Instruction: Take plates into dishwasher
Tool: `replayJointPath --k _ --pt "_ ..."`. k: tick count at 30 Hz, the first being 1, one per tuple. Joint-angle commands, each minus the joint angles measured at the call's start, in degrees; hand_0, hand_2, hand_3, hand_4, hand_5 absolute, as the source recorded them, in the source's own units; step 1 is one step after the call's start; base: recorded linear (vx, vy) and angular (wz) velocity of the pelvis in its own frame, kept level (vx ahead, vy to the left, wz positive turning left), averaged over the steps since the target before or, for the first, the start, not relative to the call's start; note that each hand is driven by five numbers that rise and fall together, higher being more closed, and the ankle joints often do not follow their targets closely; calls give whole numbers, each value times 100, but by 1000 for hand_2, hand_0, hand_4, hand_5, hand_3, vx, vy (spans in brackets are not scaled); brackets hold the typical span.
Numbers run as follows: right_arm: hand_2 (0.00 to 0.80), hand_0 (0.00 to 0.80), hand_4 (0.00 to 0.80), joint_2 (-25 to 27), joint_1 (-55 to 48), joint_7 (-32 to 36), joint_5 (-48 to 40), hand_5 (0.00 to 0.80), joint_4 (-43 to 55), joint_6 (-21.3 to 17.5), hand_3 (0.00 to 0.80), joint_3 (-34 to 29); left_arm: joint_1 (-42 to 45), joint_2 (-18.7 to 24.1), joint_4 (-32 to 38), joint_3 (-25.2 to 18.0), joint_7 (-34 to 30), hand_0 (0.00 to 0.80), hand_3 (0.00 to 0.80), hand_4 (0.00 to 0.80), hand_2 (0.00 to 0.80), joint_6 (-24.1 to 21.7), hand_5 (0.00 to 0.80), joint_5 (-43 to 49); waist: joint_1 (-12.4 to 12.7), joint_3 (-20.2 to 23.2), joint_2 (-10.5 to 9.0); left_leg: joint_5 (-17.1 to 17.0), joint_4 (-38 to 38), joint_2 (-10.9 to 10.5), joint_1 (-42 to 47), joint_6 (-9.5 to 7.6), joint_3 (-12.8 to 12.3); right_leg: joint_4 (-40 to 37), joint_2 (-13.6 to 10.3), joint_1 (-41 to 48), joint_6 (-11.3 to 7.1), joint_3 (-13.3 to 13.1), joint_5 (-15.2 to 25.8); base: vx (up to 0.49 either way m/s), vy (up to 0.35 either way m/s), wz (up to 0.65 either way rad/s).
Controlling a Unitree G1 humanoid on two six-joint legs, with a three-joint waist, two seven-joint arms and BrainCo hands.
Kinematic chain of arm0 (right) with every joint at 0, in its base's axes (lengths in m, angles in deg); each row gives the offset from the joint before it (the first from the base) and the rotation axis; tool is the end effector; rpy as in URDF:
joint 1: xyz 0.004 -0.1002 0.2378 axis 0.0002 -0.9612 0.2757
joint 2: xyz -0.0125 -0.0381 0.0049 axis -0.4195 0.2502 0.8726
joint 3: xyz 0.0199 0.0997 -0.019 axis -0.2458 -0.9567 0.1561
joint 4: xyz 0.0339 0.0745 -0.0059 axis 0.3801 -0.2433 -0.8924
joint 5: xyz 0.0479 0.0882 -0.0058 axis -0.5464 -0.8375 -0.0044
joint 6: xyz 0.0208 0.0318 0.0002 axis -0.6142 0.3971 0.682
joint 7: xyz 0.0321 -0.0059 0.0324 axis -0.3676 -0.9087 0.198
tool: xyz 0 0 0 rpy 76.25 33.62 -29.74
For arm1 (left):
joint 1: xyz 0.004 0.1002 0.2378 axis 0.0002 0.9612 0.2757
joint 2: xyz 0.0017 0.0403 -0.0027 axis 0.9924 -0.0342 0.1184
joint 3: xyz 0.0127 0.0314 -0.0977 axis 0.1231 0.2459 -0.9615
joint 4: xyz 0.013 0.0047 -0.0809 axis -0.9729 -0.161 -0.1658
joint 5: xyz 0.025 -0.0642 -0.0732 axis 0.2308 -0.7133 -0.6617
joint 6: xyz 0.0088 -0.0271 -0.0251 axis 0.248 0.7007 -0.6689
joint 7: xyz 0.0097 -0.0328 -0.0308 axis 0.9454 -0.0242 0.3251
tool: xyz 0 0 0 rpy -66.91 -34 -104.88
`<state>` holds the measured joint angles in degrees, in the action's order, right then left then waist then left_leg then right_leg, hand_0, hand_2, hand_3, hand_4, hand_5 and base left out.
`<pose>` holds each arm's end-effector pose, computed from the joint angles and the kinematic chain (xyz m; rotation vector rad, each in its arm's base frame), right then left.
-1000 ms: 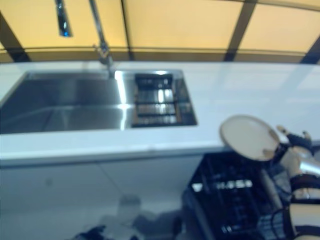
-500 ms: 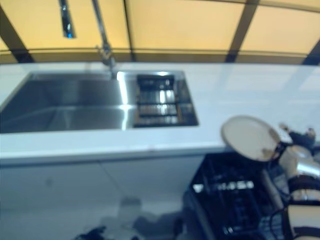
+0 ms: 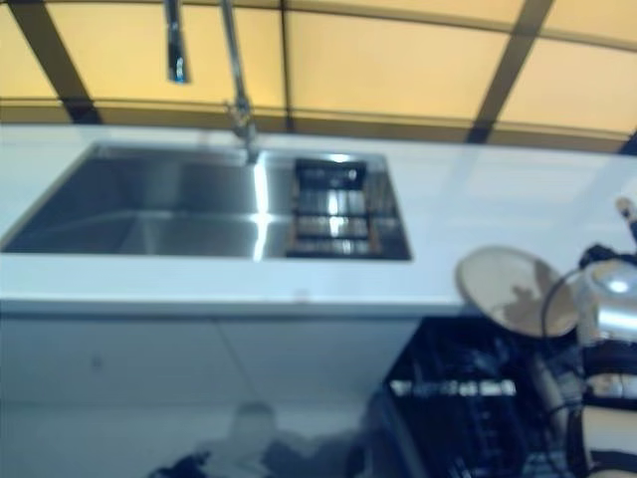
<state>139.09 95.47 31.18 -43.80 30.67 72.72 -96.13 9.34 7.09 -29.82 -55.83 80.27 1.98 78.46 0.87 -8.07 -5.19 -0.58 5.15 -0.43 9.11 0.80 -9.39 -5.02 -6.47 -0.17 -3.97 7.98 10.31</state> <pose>0.2620 -0.3625 0.1668 -0.2255 -0.2006 -1.3024 0.0821 0.2406 -0.1032 0.5708 1.1760 -0.1908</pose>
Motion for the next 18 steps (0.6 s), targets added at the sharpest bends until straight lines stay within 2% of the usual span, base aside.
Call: replayJointPath --k 1,5,7,11,14,18 --pt "0 0 0 725 607 -725 787 0 354 -630 0 -115 -127 -13 32 350 9 0 0 0 0 -4 0 -89 184 21 146 432 -52 -219 -162 -394 349 396 25 66 -480 62 -374 0 0 0" --pt "0 0 0 927 536 -883 1779 0 795 -625 0 -39 -93 30 158 341 -20 0 0 0 0 55 0 -75 168 40 146 437 -53 -235 -172 -409 369 392 33 61 -492 36 -380 0 0 0" --pt "0 0 0 1033 521 -786 2087 0 950 -589 0 20 -76 37 185 311 -26 0 0 0 0 61 0 -81 150 46 145 443 -53 -239 -173 -415 367 397 37 55 -493 16 -391 -11 17 0" --pt "0 0 0 1465 19 -347 3174 0 1603 -787 0 92 14 43 249 93 -47 0 0 0 0 36 0 -52 30 83 120 441 -54 -239 -203 -434 333 426 43 26 -513 -68 -422 -34 37 0" --pt "0 0 0 1599 -595 0 3259 0 2093 -907 0 -204 67 30 231 -57 -40 0 0 0 0 32 0 4 -104 96 96 450 -59 -221 -208 -449 285 508 42 -33 -534 -146 -444 -42 35 -1" --pt "0 0 0 1361 -1508 444 2891 0 2675 -963 0 -828 88 -20 98 -250 -24 0 0 0 0 -8 0 155 -335 82 81 480 -96 -193 -198 -465 180 639 30 -136 -569 -295 -447 -56 41 -9"
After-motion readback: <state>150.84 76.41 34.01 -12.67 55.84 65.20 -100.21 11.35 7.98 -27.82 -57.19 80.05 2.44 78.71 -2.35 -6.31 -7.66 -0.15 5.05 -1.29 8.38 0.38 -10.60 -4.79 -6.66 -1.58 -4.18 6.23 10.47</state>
